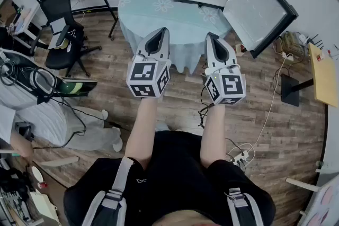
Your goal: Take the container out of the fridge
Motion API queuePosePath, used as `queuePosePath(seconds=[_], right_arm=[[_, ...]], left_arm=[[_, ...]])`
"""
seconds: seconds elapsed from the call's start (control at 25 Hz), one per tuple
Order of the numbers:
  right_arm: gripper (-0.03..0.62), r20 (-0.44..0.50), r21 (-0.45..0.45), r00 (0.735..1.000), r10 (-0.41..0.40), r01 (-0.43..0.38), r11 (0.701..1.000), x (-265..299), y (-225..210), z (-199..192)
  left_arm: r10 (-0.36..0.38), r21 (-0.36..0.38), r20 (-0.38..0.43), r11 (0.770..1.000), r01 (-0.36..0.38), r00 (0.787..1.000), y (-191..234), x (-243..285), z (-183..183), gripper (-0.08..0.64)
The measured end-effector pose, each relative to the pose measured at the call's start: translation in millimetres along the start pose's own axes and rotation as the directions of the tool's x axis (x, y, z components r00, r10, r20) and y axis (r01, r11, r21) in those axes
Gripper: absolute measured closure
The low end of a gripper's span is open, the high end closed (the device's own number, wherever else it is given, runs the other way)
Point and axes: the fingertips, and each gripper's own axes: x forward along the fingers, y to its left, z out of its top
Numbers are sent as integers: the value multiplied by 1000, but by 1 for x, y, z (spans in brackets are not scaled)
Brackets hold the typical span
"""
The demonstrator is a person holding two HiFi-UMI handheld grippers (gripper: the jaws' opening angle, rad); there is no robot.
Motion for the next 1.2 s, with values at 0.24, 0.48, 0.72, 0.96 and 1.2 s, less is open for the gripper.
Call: queuePosePath(seconds=[0.24,0.48,0.72,0.96,1.2], right_arm=[[586,14,-24,1000,23,-23,999,-7,0,11],[585,24,-5,996,86,-86,996,-11,-9,12],[586,-31,29,995,93,-92,995,-6,-10,-7],[584,-77,81,997,13,-7,997,9,-49,-33],[584,-111,133,988,-110,124,983,51,-100,-62]], left_arm=[[-26,3,15,1000,26,1000,-19,2,9,560],[-51,21,11,998,51,999,-42,12,9,560],[-62,-22,-21,998,62,998,-40,19,0,560],[-105,-32,-63,994,103,992,-43,55,-23,560],[-123,-45,-105,992,119,987,-18,116,-40,560]])
